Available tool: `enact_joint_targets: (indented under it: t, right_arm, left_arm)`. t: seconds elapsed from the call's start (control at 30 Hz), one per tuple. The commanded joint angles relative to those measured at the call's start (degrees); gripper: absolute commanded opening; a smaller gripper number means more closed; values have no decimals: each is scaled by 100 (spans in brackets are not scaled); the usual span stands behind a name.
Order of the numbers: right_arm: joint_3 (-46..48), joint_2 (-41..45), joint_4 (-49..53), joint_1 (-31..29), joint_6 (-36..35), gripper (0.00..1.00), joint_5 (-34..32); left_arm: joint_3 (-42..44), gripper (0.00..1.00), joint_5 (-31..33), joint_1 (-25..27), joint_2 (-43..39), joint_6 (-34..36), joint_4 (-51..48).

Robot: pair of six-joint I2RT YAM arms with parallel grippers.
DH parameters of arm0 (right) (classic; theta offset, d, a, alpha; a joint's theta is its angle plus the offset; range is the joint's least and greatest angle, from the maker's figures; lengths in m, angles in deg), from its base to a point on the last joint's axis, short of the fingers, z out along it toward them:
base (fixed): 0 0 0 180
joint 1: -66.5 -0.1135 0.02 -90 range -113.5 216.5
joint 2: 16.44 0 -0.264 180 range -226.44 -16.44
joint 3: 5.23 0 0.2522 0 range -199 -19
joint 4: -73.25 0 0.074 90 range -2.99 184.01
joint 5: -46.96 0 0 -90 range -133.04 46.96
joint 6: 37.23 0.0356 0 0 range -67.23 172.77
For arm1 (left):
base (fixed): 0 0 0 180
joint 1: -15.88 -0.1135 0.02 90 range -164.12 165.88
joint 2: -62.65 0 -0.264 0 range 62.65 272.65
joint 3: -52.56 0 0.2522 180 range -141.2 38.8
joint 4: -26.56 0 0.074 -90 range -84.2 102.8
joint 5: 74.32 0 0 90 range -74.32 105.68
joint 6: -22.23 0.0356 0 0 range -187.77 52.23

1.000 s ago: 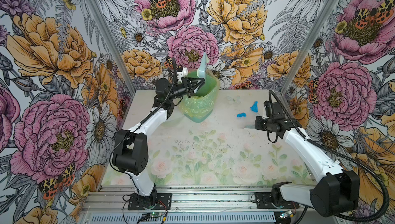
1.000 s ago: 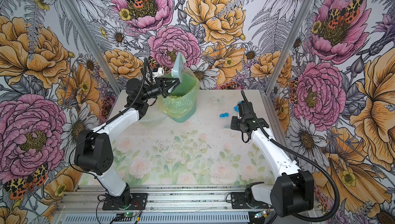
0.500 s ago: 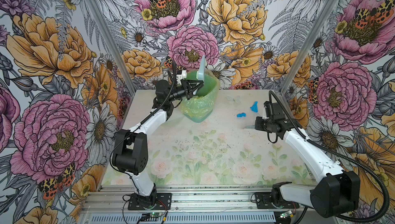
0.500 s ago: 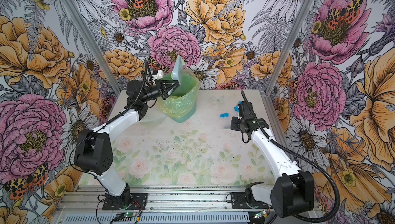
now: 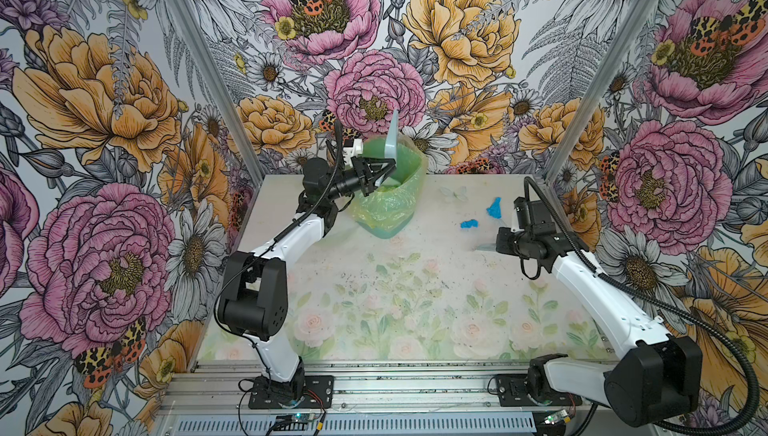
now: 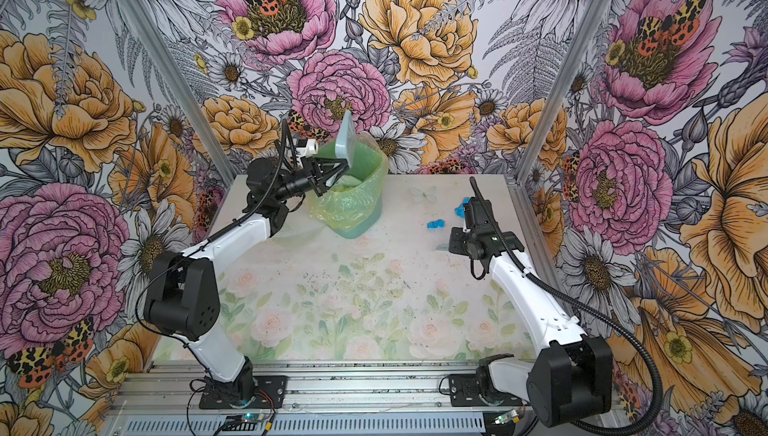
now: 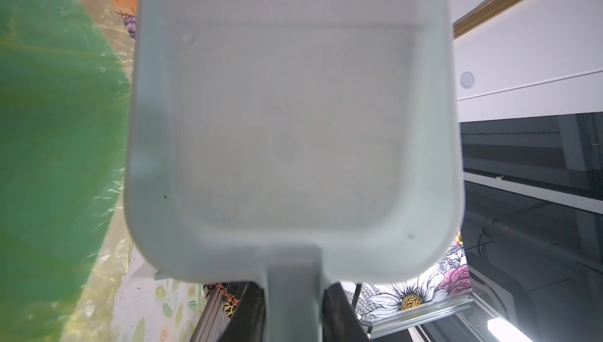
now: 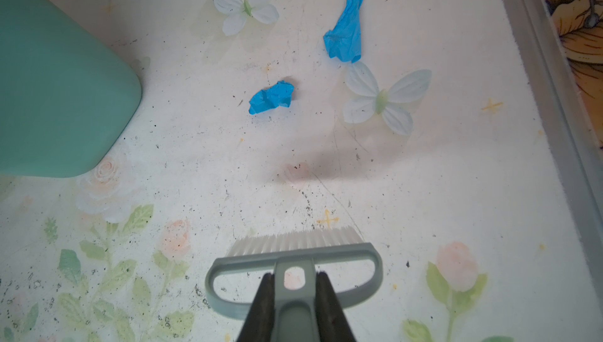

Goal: Sweep away the paper scraps from the table
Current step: 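Hold the dustpan tipped over the bin until the pale green scrap drops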

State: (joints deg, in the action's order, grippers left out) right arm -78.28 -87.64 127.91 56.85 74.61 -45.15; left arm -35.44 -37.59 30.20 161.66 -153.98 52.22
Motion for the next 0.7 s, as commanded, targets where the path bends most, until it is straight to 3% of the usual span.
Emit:
enact_joint_targets:
  t: [0.0,0.1,0.17,0.23,0.47,0.67]
  right_arm:
    - [3,126,-131,26,85,0,8]
    - [11,129,-131,25,113,0,27]
    - [22,153,-135,32,115,0,1]
    - [14,161,-131,26,96,0,-8]
    - [-33,63,-133,22,136,0,44]
    - [-65,66,-131,24,139,0,39]
  left_arm:
    - [50,20,-114,-79,-182,-5,305]
    - [25,19,-41,-81,-376,815,-728]
    - [23,20,-11,-94,-451,984,-951]
    - [40,20,-65,-120,-416,668,-577]
    - [238,19,-41,-145,152,-1562,2317]
    - [331,19,-35,-149,129,-1455,2236]
